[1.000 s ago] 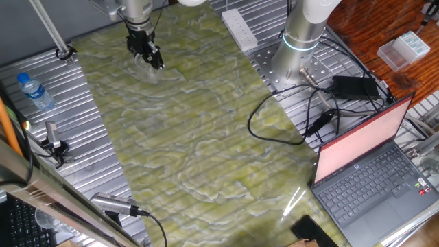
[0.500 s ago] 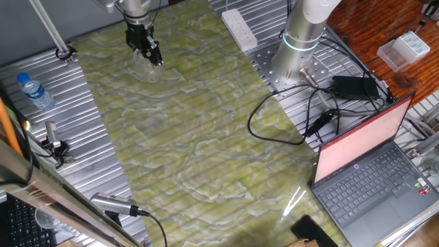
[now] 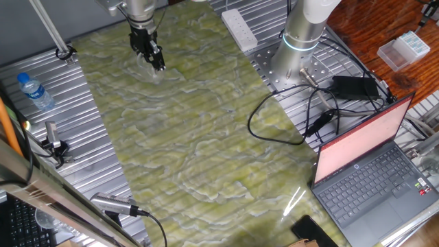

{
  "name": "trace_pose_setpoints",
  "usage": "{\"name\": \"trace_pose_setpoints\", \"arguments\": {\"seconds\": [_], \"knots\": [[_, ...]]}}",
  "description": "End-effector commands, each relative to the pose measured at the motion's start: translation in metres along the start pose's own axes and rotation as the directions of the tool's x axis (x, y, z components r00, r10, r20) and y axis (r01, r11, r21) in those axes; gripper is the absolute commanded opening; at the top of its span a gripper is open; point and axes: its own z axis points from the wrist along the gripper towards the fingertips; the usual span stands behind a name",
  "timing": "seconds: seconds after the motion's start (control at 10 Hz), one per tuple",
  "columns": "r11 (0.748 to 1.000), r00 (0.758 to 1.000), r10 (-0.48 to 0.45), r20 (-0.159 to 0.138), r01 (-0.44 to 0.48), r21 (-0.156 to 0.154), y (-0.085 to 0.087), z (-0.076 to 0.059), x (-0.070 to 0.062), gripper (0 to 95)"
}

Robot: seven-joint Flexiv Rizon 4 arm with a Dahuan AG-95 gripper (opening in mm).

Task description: Pick up the cup

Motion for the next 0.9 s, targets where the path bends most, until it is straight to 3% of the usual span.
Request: {"name": "trace_pose_setpoints", "arguments": {"seconds": [0.1, 0.9], "knots": [[1.000, 1.000, 0.017, 0.001, -0.017, 0.001, 0.004, -0.003, -0.001, 0.0], [0.999, 0.999, 0.039, -0.010, -0.039, 0.015, 0.008, -0.034, -0.002, 0.0]]}}
